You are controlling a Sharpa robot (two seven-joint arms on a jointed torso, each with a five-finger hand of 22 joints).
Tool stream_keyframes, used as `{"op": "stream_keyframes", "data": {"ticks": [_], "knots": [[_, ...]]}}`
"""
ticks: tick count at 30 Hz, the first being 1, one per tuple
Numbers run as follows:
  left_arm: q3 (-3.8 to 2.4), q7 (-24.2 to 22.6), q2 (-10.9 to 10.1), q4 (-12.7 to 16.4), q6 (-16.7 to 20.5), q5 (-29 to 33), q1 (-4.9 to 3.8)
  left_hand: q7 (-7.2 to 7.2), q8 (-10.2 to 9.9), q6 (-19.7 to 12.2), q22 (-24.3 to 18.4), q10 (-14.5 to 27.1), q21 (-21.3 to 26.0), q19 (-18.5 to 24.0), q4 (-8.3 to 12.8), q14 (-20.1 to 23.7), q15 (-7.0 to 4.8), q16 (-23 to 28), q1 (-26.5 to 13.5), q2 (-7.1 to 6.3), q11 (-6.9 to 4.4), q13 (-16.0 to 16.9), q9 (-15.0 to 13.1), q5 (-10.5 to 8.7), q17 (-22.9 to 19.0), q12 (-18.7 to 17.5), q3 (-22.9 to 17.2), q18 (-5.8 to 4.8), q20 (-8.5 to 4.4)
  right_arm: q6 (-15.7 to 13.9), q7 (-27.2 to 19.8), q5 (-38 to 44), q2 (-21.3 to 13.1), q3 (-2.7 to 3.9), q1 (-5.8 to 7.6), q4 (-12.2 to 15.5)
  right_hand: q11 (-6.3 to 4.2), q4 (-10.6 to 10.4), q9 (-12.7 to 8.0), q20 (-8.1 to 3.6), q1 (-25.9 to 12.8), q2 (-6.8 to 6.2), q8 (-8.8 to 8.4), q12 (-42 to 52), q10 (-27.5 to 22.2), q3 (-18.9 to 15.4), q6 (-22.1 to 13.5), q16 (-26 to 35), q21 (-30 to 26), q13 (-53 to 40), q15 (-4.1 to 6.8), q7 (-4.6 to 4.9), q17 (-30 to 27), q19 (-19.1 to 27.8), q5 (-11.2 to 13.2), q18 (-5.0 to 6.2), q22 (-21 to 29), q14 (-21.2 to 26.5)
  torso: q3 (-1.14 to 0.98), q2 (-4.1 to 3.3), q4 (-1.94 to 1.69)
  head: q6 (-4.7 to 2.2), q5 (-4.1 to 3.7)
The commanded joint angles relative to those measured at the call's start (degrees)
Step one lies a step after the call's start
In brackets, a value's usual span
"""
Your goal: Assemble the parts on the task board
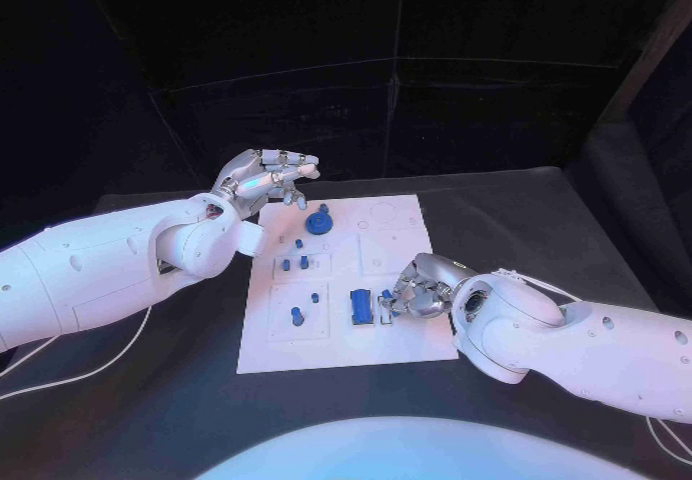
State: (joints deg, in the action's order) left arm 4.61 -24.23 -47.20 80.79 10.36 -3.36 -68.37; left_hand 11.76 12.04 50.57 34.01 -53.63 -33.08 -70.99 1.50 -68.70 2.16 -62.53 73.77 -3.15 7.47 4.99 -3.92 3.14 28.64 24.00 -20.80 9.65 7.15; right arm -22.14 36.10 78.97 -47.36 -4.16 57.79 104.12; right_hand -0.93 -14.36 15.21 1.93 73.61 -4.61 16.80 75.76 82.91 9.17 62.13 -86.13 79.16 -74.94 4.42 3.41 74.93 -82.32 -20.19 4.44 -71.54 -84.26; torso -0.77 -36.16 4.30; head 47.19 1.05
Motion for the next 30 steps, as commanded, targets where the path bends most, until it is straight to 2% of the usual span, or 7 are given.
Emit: {"op": "stream_keyframes", "data": {"ticks": [1, 22, 30], "knots": [[-0.03, -0.3, 0.0, 0.2, -0.6, 0.1, -0.08, -0.05, 0.2, -0.3, -0.1, 0.5, 0.4, 0.0, 0.0, 0.5, 0.08, -0.2, 0.2, 0.29, -0.05, 0.1, -0.1, 0.25, -0.1, 0.2, 0.3, 0.77, 0.54, 1.6, -0.5, -1.8, 0.4, 0.01, 0.07, -0.5, -0.06, -0.5, 0.1, -0.27, -0.7, -0.01, 0.11, 0.0, 0.4, -0.1, 0.7, -0.2, 0.3, -1.8, 0.25, -0.03, 7.8, -0.3, -0.4, -0.50, 0.0, -4.3, -0.03, 0.02, 0.05, 0.09, 0.14], [-0.03, -0.2, -0.1, 0.4, -0.6, 0.1, -0.09, -0.02, 0.2, -0.3, -0.1, 0.5, 0.4, 0.0, 0.0, 0.5, 0.09, -0.3, 0.1, 0.30, -0.03, 0.1, -0.1, 0.24, 0.0, 0.3, 0.4, 0.77, 0.55, 3.6, 0.6, -0.4, 2.2, 0.01, 0.06, -2.2, -0.27, -1.0, 0.5, -0.44, -1.9, -0.37, 0.44, -0.5, 0.2, -0.7, 1.3, 0.1, 0.1, -1.4, 0.44, -0.27, 7.4, -0.1, -0.8, -0.42, 0.4, -4.2, -0.04, 0.02, 0.11, 0.29, 0.54], [-0.03, -0.2, -0.1, 0.3, -0.7, 0.1, -0.09, -0.02, 0.2, -0.3, -0.1, 0.5, 0.4, 0.0, 0.0, 0.5, 0.09, -0.3, 0.1, 0.30, -0.03, 0.1, -0.1, 0.24, 0.0, 0.3, 0.4, 0.77, 0.55, 4.1, 0.8, -0.3, 2.5, 0.01, 0.06, -2.6, -0.15, -1.8, 0.8, -0.45, -3.9, -1.40, 0.39, -1.1, 0.0, -2.7, 1.1, 0.5, -0.2, -1.0, 0.38, -0.11, 6.8, 0.1, -1.5, -0.36, 0.8, -4.0, -0.06, 0.02, 0.13, 0.38, 0.62]]}}
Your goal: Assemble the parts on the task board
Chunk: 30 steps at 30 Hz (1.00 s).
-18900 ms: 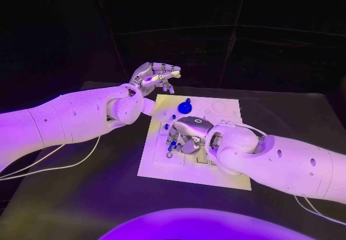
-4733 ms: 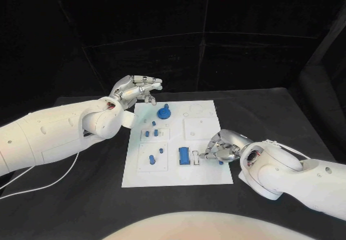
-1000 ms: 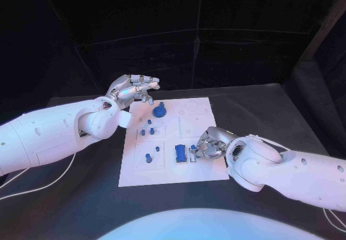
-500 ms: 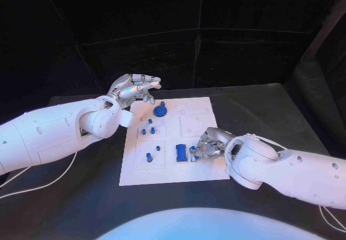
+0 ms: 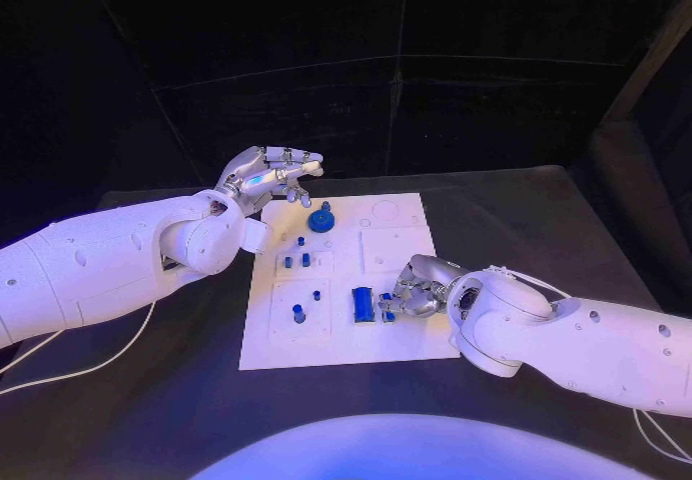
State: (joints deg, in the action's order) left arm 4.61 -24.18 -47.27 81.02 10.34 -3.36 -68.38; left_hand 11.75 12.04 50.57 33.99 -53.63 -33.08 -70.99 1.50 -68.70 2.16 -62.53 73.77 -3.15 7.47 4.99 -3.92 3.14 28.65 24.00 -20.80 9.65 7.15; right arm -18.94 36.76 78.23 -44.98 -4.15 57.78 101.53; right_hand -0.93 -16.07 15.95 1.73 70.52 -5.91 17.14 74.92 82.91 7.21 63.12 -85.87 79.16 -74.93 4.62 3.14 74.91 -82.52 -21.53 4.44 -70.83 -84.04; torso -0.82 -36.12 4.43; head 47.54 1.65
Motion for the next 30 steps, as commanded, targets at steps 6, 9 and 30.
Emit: {"op": "stream_keyframes", "data": {"ticks": [6, 9, 30], "knots": [[-0.03, -0.1, -0.1, 0.1, -0.9, 0.1, -0.08, -0.01, 0.2, -0.3, -0.1, 0.5, 0.4, 0.0, 0.0, 0.5, 0.09, -0.3, 0.1, 0.30, -0.03, 0.1, -0.1, 0.24, 0.0, 0.3, 0.4, 0.77, 0.55, 0.6, 0.4, 0.7, 0.1, 0.01, 0.06, -0.3, 0.00, -0.3, 0.4, -0.12, -3.8, -0.34, -0.16, -1.1, -0.4, -4.9, -0.3, 0.8, -0.6, -0.4, 0.06, 0.29, 5.9, 0.5, 3.8, -0.27, 0.6, -4.0, -0.01, 0.01, 0.02, 0.04, 0.07], [-0.03, -0.1, -0.1, 0.1, -0.9, 0.1, -0.08, -0.01, 0.2, -0.3, -0.1, 0.5, 0.4, 0.0, 0.0, 0.5, 0.09, -0.3, 0.1, 0.30, -0.03, 0.1, -0.1, 0.24, 0.0, 0.3, 0.4, 0.77, 0.55, 0.3, 0.4, 1.0, 0.1, 0.01, 0.07, -0.4, 0.02, -0.4, 0.6, -0.10, -4.5, 0.00, -0.22, -1.6, -0.7, -6.4, -0.5, 1.1, -0.7, 0.0, 0.03, 0.32, 5.4, 0.6, 5.4, -0.24, 0.7, -3.9, -0.02, 0.00, 0.02, 0.05, 0.11], [-0.03, 0.0, -0.2, 0.1, -0.8, 0.1, -0.08, 0.02, 0.3, -0.4, -0.1, 0.7, 0.4, 0.0, 0.0, 0.5, 0.11, -0.3, 0.1, 0.29, 0.00, 0.1, -0.1, 0.24, -0.1, 0.4, 0.4, 0.76, 0.56, 2.0, -4.6, 0.5, -3.2, 0.00, 0.05, 2.0, 0.04, 0.1, 1.2, -0.08, -3.4, 0.67, -0.13, -1.9, -0.8, -10.1, -0.9, 1.4, -0.9, 0.0, 0.02, 0.32, 5.3, 0.6, 8.4, -0.22, 0.8, -3.9, -0.04, 0.04, 0.12, 0.06, 0.74]]}}
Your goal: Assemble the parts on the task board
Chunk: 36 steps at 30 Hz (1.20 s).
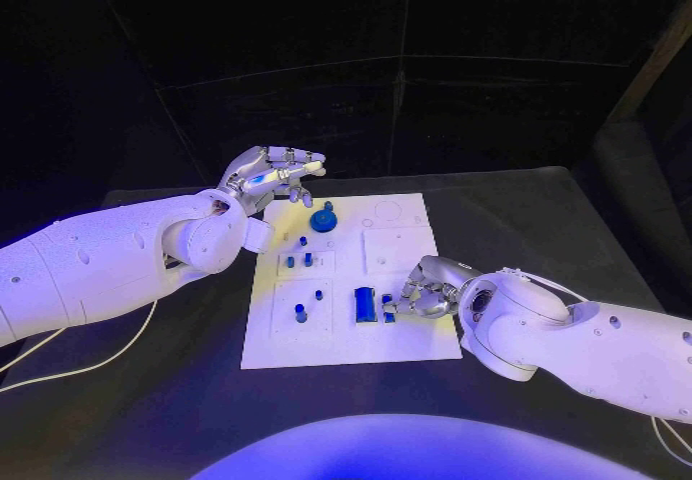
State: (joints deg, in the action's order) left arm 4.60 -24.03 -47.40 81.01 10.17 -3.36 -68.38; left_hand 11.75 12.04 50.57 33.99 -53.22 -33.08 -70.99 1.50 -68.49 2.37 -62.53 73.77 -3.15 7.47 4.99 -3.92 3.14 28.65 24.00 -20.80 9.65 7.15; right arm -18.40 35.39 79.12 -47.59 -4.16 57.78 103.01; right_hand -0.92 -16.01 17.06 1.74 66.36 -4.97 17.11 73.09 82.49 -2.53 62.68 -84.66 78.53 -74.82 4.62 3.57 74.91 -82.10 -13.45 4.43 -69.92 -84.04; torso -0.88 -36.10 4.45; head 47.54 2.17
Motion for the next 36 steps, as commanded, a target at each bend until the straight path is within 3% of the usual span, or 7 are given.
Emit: {"op": "stream_keyframes", "data": {"ticks": [1, 13, 19, 30, 36], "knots": [[-0.03, -0.2, -0.1, 0.1, -0.7, 0.1, -0.08, 0.02, 0.3, -0.4, -0.1, 0.2, 0.4, 0.0, 0.0, 0.3, -0.10, -0.3, 0.1, 0.29, 0.00, 0.1, -0.1, 0.24, -0.1, 0.4, 0.4, 0.76, 0.56, 1.8, -3.5, -0.5, -0.8, 0.01, 0.05, 0.7, 0.03, 0.1, 0.1, -0.09, 0.9, -0.32, -0.09, 0.0, -0.3, -0.6, -0.4, 0.2, -0.3, -0.1, 0.02, -0.12, 5.3, 0.2, 0.4, -0.21, -0.1, -4.0, 0.03, 0.03, 0.12, 0.04, 0.18], [-0.03, -0.2, 0.1, -0.1, -0.7, 0.1, -0.08, 0.02, 0.3, -0.4, -0.1, 0.2, 0.4, 0.0, 0.0, 0.3, -0.10, -0.3, 0.1, 0.29, 0.00, 0.1, -0.1, 0.24, -0.1, 0.4, 0.4, 0.76, 0.56, 3.8, -4.7, -1.1, -1.5, 0.00, 0.05, 0.7, 0.01, 0.2, 0.2, -0.10, 1.5, -0.22, -0.02, 0.1, -0.2, -0.9, -0.4, 0.1, -0.2, -0.2, 0.03, -0.15, 5.5, 0.1, 0.4, -0.26, -0.3, -4.0, 0.03, 0.02, -0.12, -0.21, -0.16], [-0.02, -0.2, 0.2, -0.1, -0.7, 0.1, -0.07, 0.01, 0.4, -0.5, -0.1, 0.3, 0.4, 0.0, 0.0, 0.3, -0.10, -0.3, 0.1, 0.30, 0.00, 0.0, 0.0, 0.25, -0.1, 0.4, 0.4, 0.76, 0.56, 4.6, -4.4, -1.1, -1.1, 0.00, 0.04, 0.1, -0.01, 0.2, 0.3, -0.10, 1.8, 0.09, 0.05, 0.1, -0.2, -1.1, -0.3, 0.1, -0.2, -0.2, 0.05, -0.18, 5.6, 0.1, 0.3, -0.26, -0.3, -4.0, 0.06, -0.01, -0.04, -0.21, -0.08], [-0.02, -0.1, 0.2, -0.1, -0.7, 0.1, -0.07, 0.01, 0.4, -0.5, -0.1, 0.3, 0.4, 0.0, 0.0, 0.3, -0.10, -0.3, 0.1, 0.30, 0.00, 0.0, 0.0, 0.25, -0.1, 0.4, 0.4, 0.76, 0.56, 4.0, -3.0, -1.0, 0.1, 0.00, 0.04, -2.3, -0.13, 1.1, 0.7, -0.18, 4.3, 1.96, 0.35, 0.2, -0.1, -1.6, 0.0, 0.0, -0.1, -0.4, 0.14, -0.30, 5.8, -0.1, -0.9, -0.30, -0.6, -4.1, 0.06, -0.04, -0.12, -0.16, 0.13], [-0.02, -0.1, 0.2, -0.1, -0.7, 0.1, -0.07, 0.01, 0.4, -0.5, -0.1, 0.3, 0.4, 0.0, 0.0, 0.3, -0.10, -0.3, 0.1, 0.30, 0.00, 0.0, 0.0, 0.25, -0.1, 0.4, 0.4, 0.76, 0.56, 3.4, -3.0, -0.9, 0.6, 0.00, 0.04, -3.3, -0.20, 1.8, 0.9, -0.23, 5.4, 2.17, 0.53, 0.2, -0.1, -1.9, 0.2, 0.0, -0.1, -0.5, 0.20, -0.37, 5.8, -0.1, -1.0, -0.29, -0.5, -4.1, 0.04, 0.06, -0.16, -0.16, 0.32]]}}
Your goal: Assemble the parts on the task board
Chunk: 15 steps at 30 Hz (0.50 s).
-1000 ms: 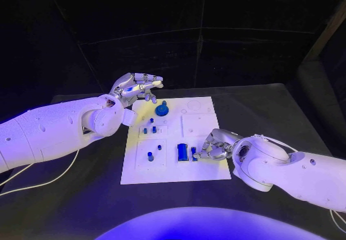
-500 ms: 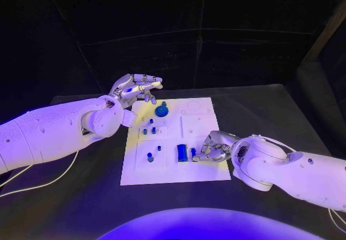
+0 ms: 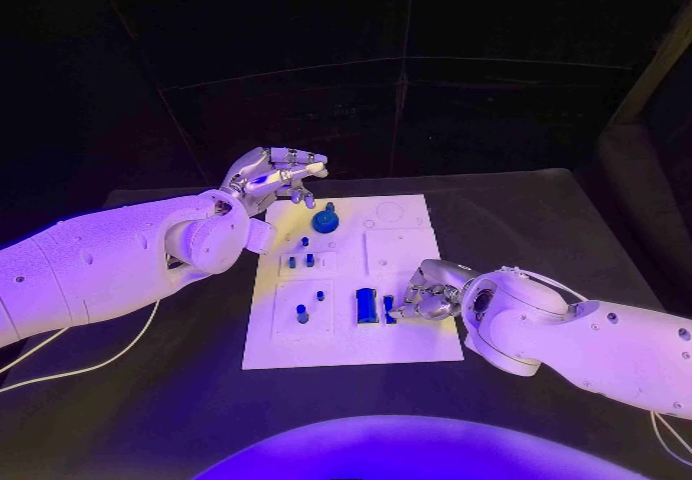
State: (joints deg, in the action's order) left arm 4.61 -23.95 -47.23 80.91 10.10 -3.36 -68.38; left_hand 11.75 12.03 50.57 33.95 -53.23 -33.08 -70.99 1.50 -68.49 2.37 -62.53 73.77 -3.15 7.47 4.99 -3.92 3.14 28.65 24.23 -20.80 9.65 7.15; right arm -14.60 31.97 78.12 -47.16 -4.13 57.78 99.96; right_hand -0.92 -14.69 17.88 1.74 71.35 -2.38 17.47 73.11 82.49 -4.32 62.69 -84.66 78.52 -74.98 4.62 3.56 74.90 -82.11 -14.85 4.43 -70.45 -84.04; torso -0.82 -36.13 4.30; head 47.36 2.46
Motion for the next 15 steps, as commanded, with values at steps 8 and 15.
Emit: {"op": "stream_keyframes", "data": {"ticks": [8, 15], "knots": [[-0.03, -0.2, 0.0, -0.1, -0.6, 0.1, -0.08, 0.01, 0.4, -0.5, 0.0, 0.3, 0.4, 0.0, 0.0, 0.3, -0.10, -0.3, 0.1, 0.30, 0.00, 0.1, 0.0, 0.25, -0.1, 0.2, 0.4, 0.76, 0.56, -3.2, -2.8, -0.7, -0.2, -0.03, 0.04, 0.3, -0.13, 0.6, 0.2, -0.23, 0.4, -0.70, 0.17, 0.1, -0.1, -1.2, 0.0, 0.1, -0.2, -0.2, 0.17, -0.26, 5.7, 0.0, 0.9, -0.28, 0.1, -4.1, -0.09, 0.12, 0.31, -0.24, 0.19], [-0.02, 0.0, 0.0, -0.2, -0.7, 0.5, -0.07, 0.01, 0.4, -0.5, 0.0, 0.3, 0.4, 0.0, 0.0, 0.3, -0.10, -0.3, 0.1, 0.30, 0.00, 0.1, 0.0, 0.25, -0.1, 0.2, 0.4, 0.76, 0.56, -6.5, -16.4, -11.8, -2.6, -0.01, 0.10, 0.8, 0.68, 0.8, -0.3, 0.16, 1.1, -0.96, -1.52, -1.4, -1.0, -2.9, -3.2, 1.2, -2.0, 0.9, -0.41, 0.75, 4.0, 1.3, 1.2, 0.24, 2.8, -3.6, 0.06, 0.25, 0.39, -0.82, 0.00]]}}
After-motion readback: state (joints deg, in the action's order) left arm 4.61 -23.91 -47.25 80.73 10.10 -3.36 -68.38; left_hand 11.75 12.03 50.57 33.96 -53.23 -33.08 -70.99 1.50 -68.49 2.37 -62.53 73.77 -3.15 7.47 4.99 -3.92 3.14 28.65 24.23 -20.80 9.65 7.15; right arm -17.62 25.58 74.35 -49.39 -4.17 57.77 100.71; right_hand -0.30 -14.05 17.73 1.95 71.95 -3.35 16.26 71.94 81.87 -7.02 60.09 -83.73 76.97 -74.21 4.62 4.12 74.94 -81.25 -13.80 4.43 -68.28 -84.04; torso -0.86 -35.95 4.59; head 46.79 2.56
